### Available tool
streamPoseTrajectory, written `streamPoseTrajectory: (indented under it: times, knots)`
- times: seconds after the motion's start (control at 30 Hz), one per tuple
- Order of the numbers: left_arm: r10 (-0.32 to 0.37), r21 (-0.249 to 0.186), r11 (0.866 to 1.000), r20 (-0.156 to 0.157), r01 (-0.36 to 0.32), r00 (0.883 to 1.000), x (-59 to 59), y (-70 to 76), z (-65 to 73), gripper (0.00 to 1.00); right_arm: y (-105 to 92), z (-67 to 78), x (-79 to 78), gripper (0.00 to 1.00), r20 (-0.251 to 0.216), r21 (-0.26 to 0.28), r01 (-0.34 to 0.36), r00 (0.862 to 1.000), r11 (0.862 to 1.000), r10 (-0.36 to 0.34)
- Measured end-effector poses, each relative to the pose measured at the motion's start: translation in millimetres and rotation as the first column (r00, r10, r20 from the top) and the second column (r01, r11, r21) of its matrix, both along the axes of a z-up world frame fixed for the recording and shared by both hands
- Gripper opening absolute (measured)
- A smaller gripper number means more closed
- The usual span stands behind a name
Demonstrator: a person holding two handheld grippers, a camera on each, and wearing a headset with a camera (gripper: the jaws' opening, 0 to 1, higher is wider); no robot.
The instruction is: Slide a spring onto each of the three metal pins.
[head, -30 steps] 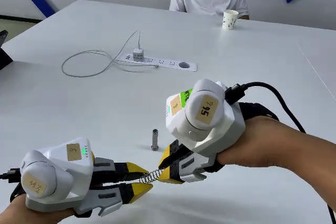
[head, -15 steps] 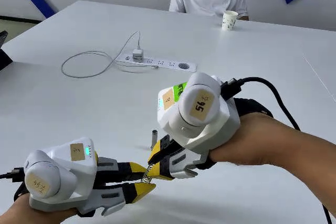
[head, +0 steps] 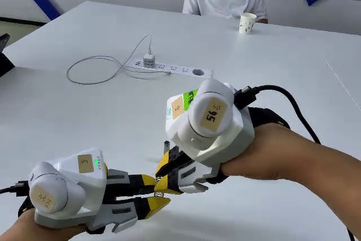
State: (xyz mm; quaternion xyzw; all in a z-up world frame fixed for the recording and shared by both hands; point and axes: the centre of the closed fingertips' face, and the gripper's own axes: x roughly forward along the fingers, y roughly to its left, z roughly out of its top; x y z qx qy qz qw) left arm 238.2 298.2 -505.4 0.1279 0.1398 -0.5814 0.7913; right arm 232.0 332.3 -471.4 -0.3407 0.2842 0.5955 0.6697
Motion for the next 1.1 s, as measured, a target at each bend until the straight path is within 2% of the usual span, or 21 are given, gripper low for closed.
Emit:
streamPoseTrajectory:
  times: [0.43, 0.8, 1.1]
  knots:
    - [0.049, -0.002, 0.999, -0.014, -0.049, 0.999, 5.3, 10.4, -2.1, 0.25, -5.0, 5.2, 10.8, 0.11, 0.013, -0.007, 0.019, 1.000, 1.000, -0.019]
    - [0.109, -0.013, 0.994, -0.027, -0.109, 0.994, 14.8, 21.8, -2.9, 0.35, -13.8, 16.2, 31.5, 0.11, 0.042, -0.005, 0.062, 0.997, 0.998, -0.062]
    - [0.135, -0.012, 0.991, -0.039, -0.135, 0.990, 16.4, 26.3, -6.6, 0.42, -17.3, 25.4, 51.4, 0.11, 0.061, 0.009, 0.097, 0.993, 0.995, -0.098]
